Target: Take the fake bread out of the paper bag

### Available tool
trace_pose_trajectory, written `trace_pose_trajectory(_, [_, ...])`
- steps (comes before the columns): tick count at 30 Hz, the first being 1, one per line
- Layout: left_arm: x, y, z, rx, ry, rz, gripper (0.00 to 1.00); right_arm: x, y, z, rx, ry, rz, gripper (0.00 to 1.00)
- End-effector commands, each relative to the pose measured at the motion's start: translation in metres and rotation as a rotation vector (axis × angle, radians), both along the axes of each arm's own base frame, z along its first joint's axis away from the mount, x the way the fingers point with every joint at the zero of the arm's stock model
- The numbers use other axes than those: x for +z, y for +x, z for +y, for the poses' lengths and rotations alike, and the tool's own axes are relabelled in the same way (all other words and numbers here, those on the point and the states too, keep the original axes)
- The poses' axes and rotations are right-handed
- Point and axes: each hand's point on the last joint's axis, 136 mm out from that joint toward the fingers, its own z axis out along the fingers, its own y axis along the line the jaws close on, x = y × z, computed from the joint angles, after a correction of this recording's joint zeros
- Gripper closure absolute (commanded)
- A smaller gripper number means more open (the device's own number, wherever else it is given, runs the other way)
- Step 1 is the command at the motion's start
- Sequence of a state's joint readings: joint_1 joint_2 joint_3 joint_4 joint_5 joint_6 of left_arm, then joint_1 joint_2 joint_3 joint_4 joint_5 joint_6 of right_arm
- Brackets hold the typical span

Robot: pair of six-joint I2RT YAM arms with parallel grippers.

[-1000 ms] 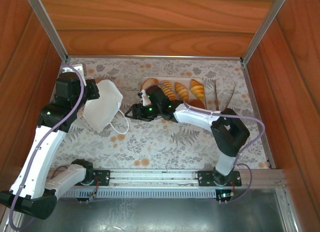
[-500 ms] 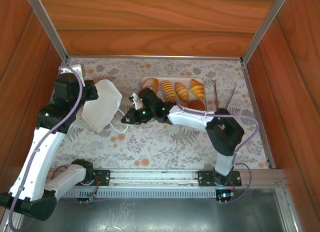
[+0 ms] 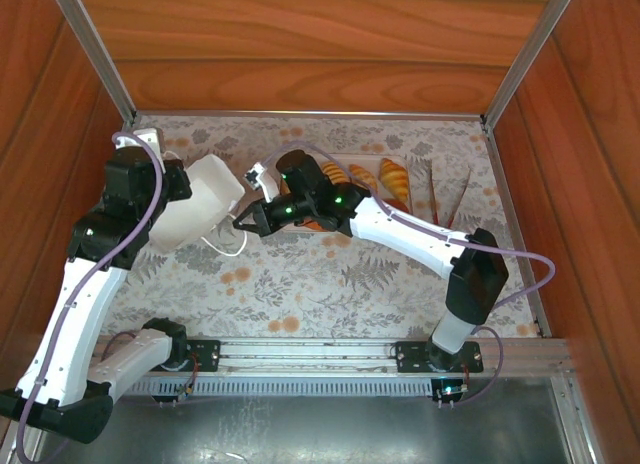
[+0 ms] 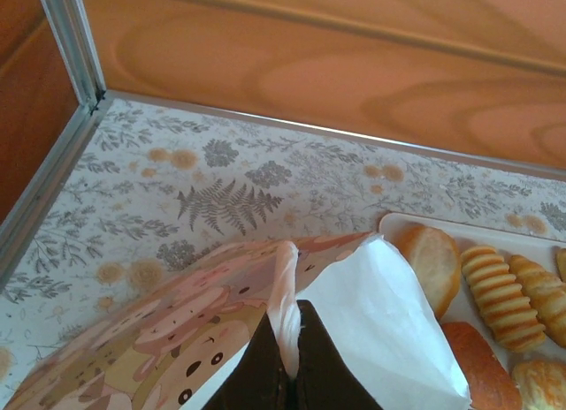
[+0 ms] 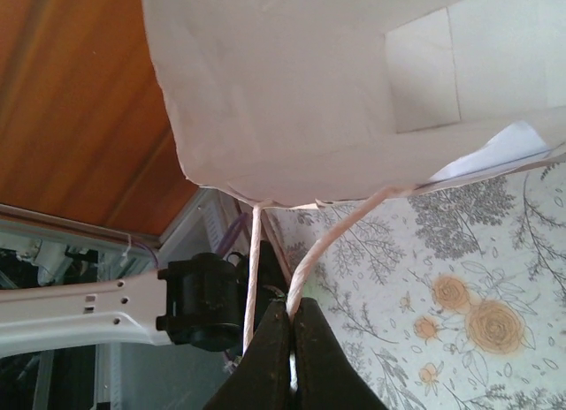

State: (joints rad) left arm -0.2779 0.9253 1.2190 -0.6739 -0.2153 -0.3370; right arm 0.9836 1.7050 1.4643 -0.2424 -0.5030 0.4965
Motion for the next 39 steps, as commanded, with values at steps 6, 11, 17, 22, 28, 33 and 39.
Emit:
trace_pose_trajectory(6, [0.017, 0.025, 0.005, 0.048, 0.024, 0.002, 1.00, 0.036, 0.040, -0.004, -0.132, -0.017, -0.136, 0.98])
trace_pose_trajectory(11, [0.020, 0.062, 0.003, 0.051, 0.043, 0.036, 1.00, 0.038, 0.084, -0.009, -0.202, -0.053, -0.110, 0.98])
trace_pose_trajectory(17, [0.012, 0.103, 0.017, 0.082, 0.021, 0.084, 1.00, 0.041, 0.128, -0.016, -0.239, -0.055, -0.091, 0.98])
trace_pose_trajectory(22, [0.003, 0.133, 0.016, 0.061, -0.008, 0.120, 1.00, 0.049, 0.158, -0.023, -0.290, -0.069, -0.124, 0.98])
trace_pose_trajectory(28, [-0.005, 0.158, 0.024, 0.082, -0.018, 0.138, 1.00, 0.058, 0.177, -0.025, -0.320, -0.067, -0.150, 0.98])
trace_pose_trajectory(33, [0.001, 0.171, 0.024, 0.068, -0.027, 0.121, 1.00, 0.060, 0.185, -0.029, -0.342, -0.087, -0.180, 0.97])
trace_pose_trajectory(39, [0.001, 0.180, 0.019, 0.041, -0.041, 0.124, 0.85, 0.045, 0.196, -0.042, -0.372, -0.140, -0.168, 0.74])
